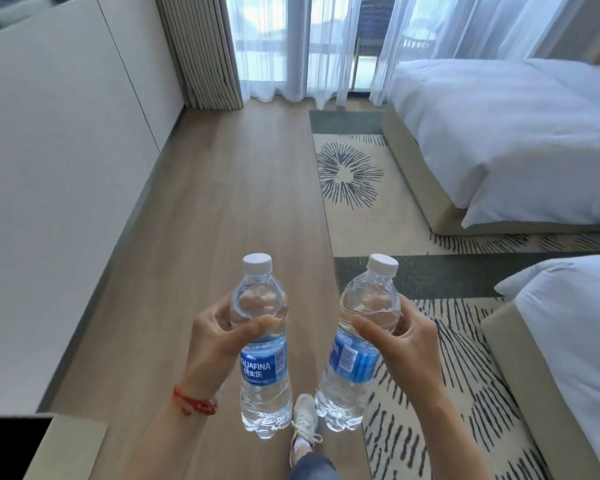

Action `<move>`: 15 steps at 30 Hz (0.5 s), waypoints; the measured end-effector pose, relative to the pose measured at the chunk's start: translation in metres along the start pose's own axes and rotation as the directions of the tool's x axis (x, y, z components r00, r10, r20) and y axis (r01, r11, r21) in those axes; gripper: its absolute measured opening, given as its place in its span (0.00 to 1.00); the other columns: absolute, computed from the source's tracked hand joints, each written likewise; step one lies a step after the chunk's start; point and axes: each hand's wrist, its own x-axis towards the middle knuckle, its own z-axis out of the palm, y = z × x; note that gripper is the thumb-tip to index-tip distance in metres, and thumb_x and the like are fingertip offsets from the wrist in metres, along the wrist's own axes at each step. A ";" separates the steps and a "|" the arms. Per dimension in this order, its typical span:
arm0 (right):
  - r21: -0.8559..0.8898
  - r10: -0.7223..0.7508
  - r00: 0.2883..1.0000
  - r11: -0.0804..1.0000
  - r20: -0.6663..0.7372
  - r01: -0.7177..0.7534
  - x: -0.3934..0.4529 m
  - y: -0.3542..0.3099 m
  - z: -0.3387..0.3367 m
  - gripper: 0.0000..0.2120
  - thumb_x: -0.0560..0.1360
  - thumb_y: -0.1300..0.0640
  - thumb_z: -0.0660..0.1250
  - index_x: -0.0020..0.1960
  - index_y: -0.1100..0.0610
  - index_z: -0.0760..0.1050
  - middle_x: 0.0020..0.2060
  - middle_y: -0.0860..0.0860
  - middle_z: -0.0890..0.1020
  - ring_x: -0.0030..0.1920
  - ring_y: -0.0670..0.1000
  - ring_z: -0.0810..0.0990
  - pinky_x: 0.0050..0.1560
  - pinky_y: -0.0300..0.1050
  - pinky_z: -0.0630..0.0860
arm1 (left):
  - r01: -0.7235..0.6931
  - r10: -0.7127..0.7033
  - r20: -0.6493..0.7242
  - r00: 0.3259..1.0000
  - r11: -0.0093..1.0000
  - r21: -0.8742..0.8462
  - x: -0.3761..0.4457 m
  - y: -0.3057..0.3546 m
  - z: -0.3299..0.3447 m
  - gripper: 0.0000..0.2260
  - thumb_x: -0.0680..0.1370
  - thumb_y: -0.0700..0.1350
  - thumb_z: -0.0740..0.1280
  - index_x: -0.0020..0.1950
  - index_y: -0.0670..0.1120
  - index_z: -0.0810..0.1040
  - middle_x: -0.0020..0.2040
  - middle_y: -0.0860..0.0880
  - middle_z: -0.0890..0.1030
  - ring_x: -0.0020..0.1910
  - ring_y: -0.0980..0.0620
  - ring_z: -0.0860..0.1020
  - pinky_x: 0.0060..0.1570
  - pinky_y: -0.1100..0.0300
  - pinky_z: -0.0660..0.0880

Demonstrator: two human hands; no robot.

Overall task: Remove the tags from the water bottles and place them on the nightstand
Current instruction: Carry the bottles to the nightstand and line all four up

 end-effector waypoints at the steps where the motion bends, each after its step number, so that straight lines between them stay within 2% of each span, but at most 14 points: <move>1: 0.000 -0.003 1.000 1.000 -0.002 0.003 0.024 0.003 -0.001 0.20 0.57 0.44 0.79 0.45 0.48 0.78 0.40 0.46 0.85 0.39 0.47 0.84 0.39 0.39 0.80 | 0.002 -0.002 0.003 1.000 1.000 0.004 0.024 -0.001 0.006 0.18 0.54 0.50 0.75 0.42 0.50 0.84 0.39 0.50 0.85 0.38 0.53 0.83 0.35 0.67 0.77; 3: -0.004 -0.004 1.000 1.000 0.007 0.004 0.071 0.004 -0.004 0.18 0.58 0.46 0.78 0.45 0.47 0.78 0.41 0.47 0.85 0.40 0.48 0.84 0.40 0.41 0.80 | 0.009 -0.009 0.009 1.000 1.000 0.017 0.070 0.002 0.019 0.18 0.54 0.51 0.76 0.43 0.49 0.83 0.39 0.49 0.85 0.38 0.52 0.83 0.35 0.66 0.77; 7: -0.007 -0.017 1.000 1.000 0.004 0.017 0.159 -0.003 -0.014 0.14 0.60 0.50 0.77 0.43 0.42 0.78 0.40 0.45 0.85 0.39 0.46 0.84 0.39 0.36 0.79 | 0.002 -0.003 0.028 1.000 1.000 0.018 0.162 0.018 0.042 0.23 0.50 0.55 0.78 0.43 0.49 0.83 0.39 0.50 0.85 0.38 0.52 0.83 0.35 0.65 0.77; 9: -0.002 -0.007 1.000 1.000 -0.023 0.007 0.196 -0.005 -0.021 0.14 0.59 0.51 0.77 0.44 0.44 0.78 0.40 0.45 0.85 0.40 0.47 0.84 0.40 0.37 0.80 | -0.007 0.006 0.060 0.998 1.000 0.013 0.203 0.025 0.057 0.21 0.52 0.52 0.78 0.42 0.51 0.84 0.39 0.51 0.85 0.37 0.53 0.83 0.35 0.66 0.77; 11: -0.005 -0.005 0.999 1.000 -0.052 0.004 0.229 -0.003 -0.027 0.17 0.58 0.48 0.77 0.44 0.48 0.78 0.41 0.46 0.85 0.40 0.48 0.84 0.39 0.39 0.80 | -0.026 0.025 0.101 0.995 1.000 0.007 0.242 0.028 0.073 0.17 0.55 0.50 0.75 0.42 0.52 0.84 0.38 0.51 0.85 0.37 0.54 0.83 0.34 0.66 0.77; 15: 0.003 0.019 0.989 1.000 -0.147 -0.019 0.290 0.009 -0.040 0.21 0.55 0.42 0.74 0.45 0.49 0.77 0.40 0.46 0.85 0.40 0.48 0.84 0.39 0.40 0.80 | -0.016 0.016 0.183 0.983 1.000 0.002 0.320 0.023 0.105 0.17 0.55 0.50 0.75 0.43 0.52 0.84 0.38 0.51 0.85 0.37 0.54 0.83 0.34 0.66 0.77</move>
